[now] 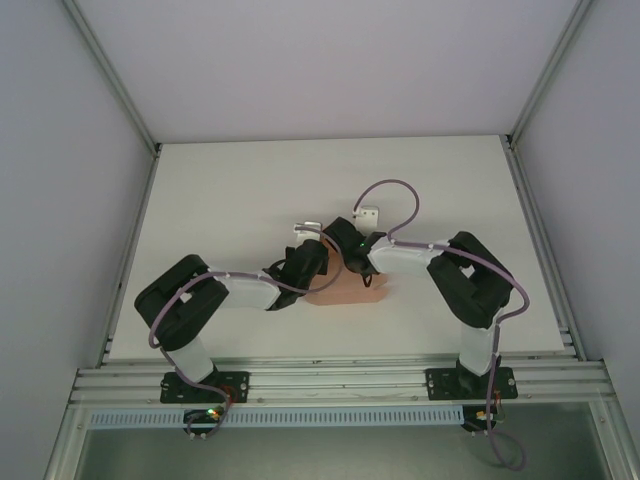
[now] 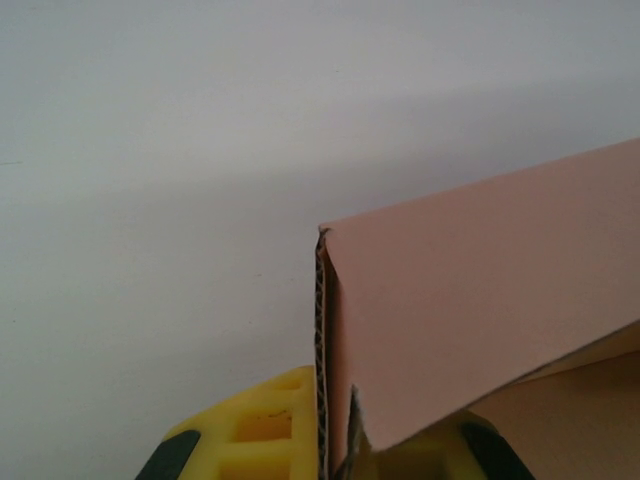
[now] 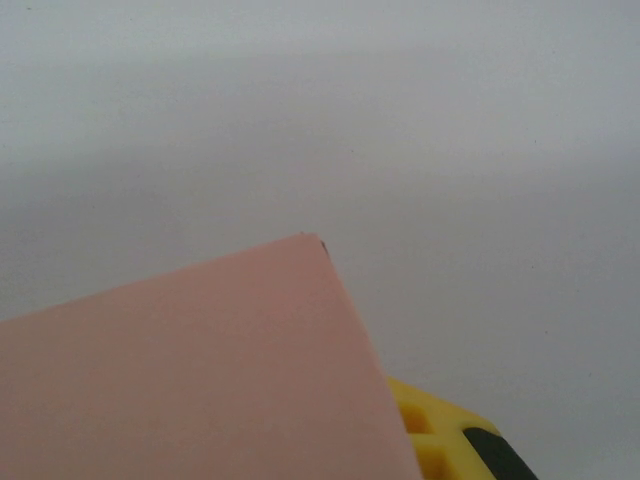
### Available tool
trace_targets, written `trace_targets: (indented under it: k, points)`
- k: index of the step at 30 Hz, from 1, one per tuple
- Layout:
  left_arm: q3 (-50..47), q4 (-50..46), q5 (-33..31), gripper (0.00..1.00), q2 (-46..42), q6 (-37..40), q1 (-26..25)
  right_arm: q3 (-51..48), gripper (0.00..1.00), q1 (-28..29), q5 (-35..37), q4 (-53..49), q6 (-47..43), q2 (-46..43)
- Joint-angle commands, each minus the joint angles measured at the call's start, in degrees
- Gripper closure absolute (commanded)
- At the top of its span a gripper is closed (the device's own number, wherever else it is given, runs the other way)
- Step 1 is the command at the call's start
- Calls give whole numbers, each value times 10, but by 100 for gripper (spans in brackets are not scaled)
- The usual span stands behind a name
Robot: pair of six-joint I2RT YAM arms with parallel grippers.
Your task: Assemble paper box
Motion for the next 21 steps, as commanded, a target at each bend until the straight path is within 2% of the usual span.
trace_targets:
  k: [1,6,16,21]
  points:
    - [1,-26,-60,100,-6,-16,8,-42,90,-18,62,-82,-35,40]
    - [2,-28,-56,100,-7,-10,8,-103,83,-25,10,45,-88,-6]
    - [2,-25,-36,100,-9,14,8,-188,79,-50,-99,279,-217,-75]
    - [4,-28,-39,100,-8,14,8,-202,74,-53,-152,311,-245,-88]
